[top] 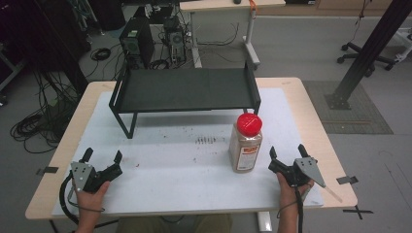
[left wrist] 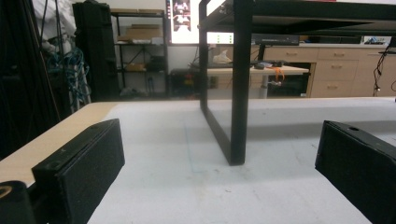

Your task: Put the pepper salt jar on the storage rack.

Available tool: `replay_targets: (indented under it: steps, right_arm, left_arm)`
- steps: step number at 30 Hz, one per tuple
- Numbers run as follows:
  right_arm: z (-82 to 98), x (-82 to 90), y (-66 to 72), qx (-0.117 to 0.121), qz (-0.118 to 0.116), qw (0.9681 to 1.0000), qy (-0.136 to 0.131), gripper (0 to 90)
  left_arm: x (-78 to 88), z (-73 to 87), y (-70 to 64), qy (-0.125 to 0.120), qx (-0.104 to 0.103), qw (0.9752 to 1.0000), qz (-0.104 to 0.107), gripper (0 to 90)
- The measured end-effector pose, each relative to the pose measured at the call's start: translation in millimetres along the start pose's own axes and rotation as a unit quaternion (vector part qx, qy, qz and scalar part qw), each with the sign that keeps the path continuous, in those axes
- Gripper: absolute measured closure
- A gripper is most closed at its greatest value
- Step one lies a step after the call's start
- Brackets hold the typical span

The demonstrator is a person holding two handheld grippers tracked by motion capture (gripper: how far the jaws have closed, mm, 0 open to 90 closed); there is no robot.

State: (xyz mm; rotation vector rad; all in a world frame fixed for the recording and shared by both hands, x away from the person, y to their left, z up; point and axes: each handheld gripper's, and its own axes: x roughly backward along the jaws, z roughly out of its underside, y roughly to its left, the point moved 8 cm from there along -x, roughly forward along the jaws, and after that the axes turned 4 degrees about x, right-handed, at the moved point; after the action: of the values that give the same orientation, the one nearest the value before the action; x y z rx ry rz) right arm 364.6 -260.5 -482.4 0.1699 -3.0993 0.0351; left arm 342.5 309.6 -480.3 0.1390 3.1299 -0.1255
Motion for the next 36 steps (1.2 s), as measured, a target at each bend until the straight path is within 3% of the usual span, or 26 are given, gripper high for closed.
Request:
replay_targets:
  steps: [5, 28, 36]
  right_arm:
    - [-0.9, 0.5, -1.9, -0.010, 0.003, 0.9999, -0.003, 1.8]
    - [-26.7, 24.4, 2.5, 0.014, -0.001, 0.9999, -0.002, 1.4]
    - [-35.2, 32.5, 6.2, 0.013, -0.005, 0.9999, -0.005, 1.4]
  left_arm:
    - [0.0, 0.0, 0.0, 0.000, 0.000, 1.0000, 0.000, 1.6]
    - [0.2, -0.2, 0.0, -0.001, -0.001, 1.0000, 0.001, 1.6]
    - [0.3, -0.1, 0.0, -0.001, 0.000, 1.0000, 0.001, 1.6]
